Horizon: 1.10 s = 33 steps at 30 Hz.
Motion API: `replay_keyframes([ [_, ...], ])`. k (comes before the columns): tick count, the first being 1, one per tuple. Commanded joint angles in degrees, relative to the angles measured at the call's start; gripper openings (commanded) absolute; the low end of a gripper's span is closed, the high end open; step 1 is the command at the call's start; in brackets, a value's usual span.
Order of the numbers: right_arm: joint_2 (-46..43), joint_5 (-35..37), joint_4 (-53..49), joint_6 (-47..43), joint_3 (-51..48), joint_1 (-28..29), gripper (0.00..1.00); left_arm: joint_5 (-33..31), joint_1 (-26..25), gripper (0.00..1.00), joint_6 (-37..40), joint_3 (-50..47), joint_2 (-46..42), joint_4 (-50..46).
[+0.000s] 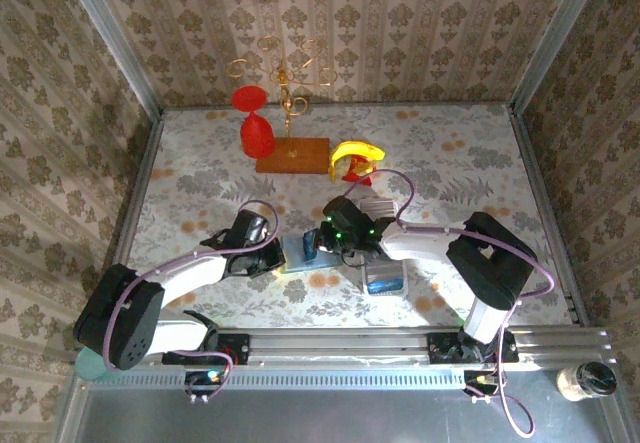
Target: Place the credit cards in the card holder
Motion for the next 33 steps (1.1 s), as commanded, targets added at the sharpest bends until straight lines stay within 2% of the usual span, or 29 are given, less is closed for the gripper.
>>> replay_keyframes([
  [1,-0.9,-2.9,-5.3,-2.6,0.5,-0.1,0.00,-0.8,-0.8,0.00,0.2,-1.0,0.5,-1.0],
  [10,0.1,-6.1,-7.0,-4.0,1.8,-0.2,0.00,-0.9,-0.9,0.00,0.2,-1.0,0.7,-0.9],
  [20,2.8,-5.5,-6.2,-2.7,4.6,-0.2,0.00,-1.0,-1.3,0.00,0.2,-0.6,1.6,-0.6],
  [30,4.0,-4.9,-11.4,-4.6,6.5,-0.2,0.00,-0.9,-1.6,0.00,0.6,-0.4,2.1,-0.5],
  [33,4.4,-5.2,-13.5,-5.7,7.2,-0.2,0.03,-0.9,-1.6,0.00,0.6,-0.5,2.2,-0.5],
])
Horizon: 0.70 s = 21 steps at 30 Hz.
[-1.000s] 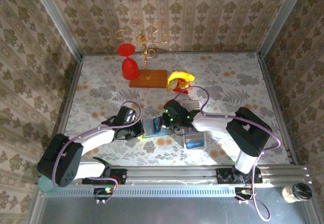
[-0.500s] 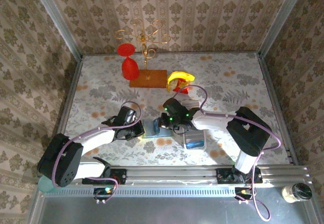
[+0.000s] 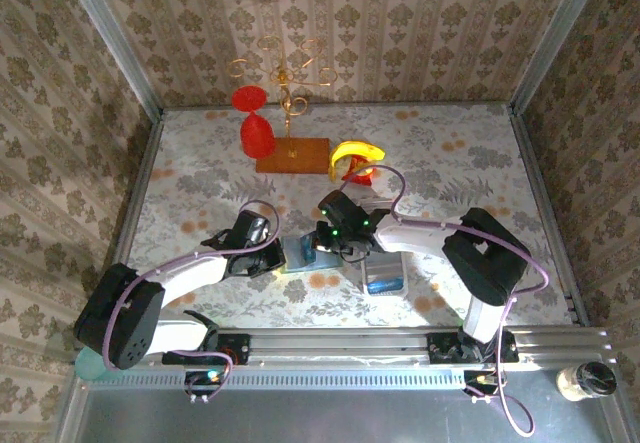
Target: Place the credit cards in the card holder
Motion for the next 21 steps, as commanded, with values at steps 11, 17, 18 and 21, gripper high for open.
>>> replay_keyframes([
  [11,4.4,-1.7,-9.0,-4.8,5.2,0.5,0.09,-0.1,-1.0,0.00,0.6,-0.7,1.9,-0.7],
  [17,5.3,-2.0,-10.8,-5.7,7.3,1.1,0.10,-0.1,-1.0,0.00,0.7,-0.8,1.8,-0.6],
  [18,5.6,-2.1,-11.0,-5.8,7.7,1.3,0.09,0.0,-1.0,0.00,0.7,-0.9,1.8,-0.5],
  [21,6.4,-2.0,-11.7,-6.0,9.0,1.7,0.09,0.0,-1.0,0.00,0.7,-0.9,1.8,-0.4],
])
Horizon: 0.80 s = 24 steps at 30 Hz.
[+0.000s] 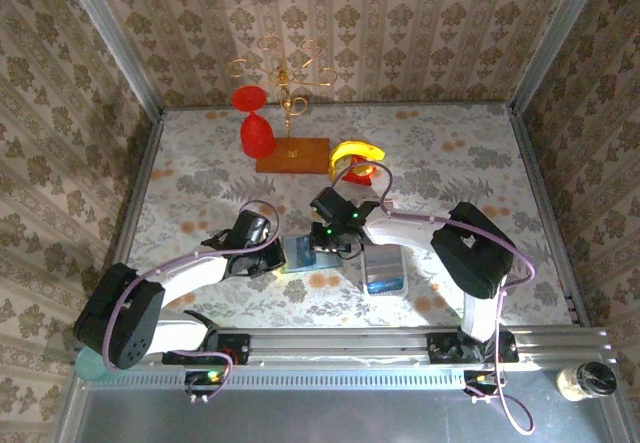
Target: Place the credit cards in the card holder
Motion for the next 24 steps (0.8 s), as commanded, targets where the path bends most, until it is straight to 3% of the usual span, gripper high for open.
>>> replay_keyframes([
  [1,1.8,-1.9,-2.6,-1.2,2.0,1.4,0.09,0.0,-0.9,0.00,0.8,-0.9,1.8,-0.4],
  [24,4.8,1.0,-2.8,4.2,5.9,3.4,0.10,0.5,-1.1,0.00,0.2,-1.2,1.3,0.2],
])
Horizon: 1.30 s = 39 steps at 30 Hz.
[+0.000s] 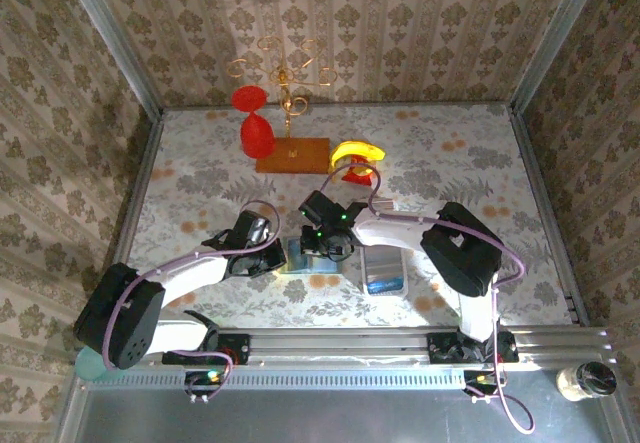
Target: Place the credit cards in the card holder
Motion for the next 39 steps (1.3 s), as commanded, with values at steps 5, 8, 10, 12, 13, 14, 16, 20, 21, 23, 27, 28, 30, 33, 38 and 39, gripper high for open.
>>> replay_keyframes([
  [5,3.0,1.2,-0.9,2.8,3.8,0.9,0.11,-0.7,-0.9,0.00,-1.3,-2.3,-0.7,0.0],
  [8,3.7,1.2,-1.3,2.9,4.9,1.0,0.11,-1.3,-0.9,0.00,-1.5,-2.7,-2.0,-0.5],
  [10,3.2,2.3,-2.3,2.6,5.0,1.0,0.12,-1.7,-0.9,0.00,-1.5,-2.8,-2.3,-0.9],
  [12,1.7,3.7,-3.5,2.0,4.2,0.9,0.17,-2.1,-0.9,0.00,-1.4,-2.8,-2.3,-1.3],
  [13,0.9,4.4,-4.0,1.7,3.6,0.9,0.21,-2.3,-0.9,0.00,-1.3,-2.8,-2.3,-1.5],
  [14,-0.1,5.0,-4.3,1.4,2.9,0.8,0.25,-2.4,-0.9,0.00,-1.2,-2.8,-2.2,-1.7],
  [16,-1.7,5.6,-5.2,0.9,2.0,0.7,0.36,-2.5,-0.8,0.00,-0.8,-2.6,-2.0,-2.1],
  [20,-4.8,7.1,-8.0,0.5,0.0,0.7,0.46,-2.6,-0.7,0.00,0.0,-2.4,-2.2,-2.7],
  [21,-5.4,7.5,-8.2,0.7,-0.9,0.9,0.47,-2.7,-0.7,0.00,0.1,-2.4,-2.3,-2.8],
  [23,-7.2,8.2,-8.4,1.3,-3.1,0.8,0.48,-2.6,-0.6,0.00,0.3,-2.5,-2.6,-2.9],
  [27,-8.6,10.6,-10.3,1.8,-5.1,1.2,0.51,-2.3,-0.6,0.00,0.5,-2.7,-2.8,-2.5],
  [28,-8.5,10.7,-10.1,1.7,-5.4,1.2,0.51,-2.1,-0.6,0.00,0.6,-2.8,-2.8,-2.1],
  [30,-7.9,10.3,-9.1,2.0,-5.5,1.1,0.50,-1.6,-0.6,0.00,0.7,-2.8,-2.6,-1.8],
  [33,-6.3,9.1,-8.5,1.9,-4.3,1.1,0.46,-1.4,-0.6,0.00,0.8,-2.6,-2.3,-1.9],
  [38,-4.6,8.7,-8.2,1.7,-3.1,1.2,0.42,-1.4,-0.6,0.00,0.9,-2.8,-2.3,-1.9],
  [39,-4.3,8.7,-8.2,1.7,-3.1,1.2,0.42,-1.4,-0.6,0.00,0.9,-2.8,-2.3,-1.9],
])
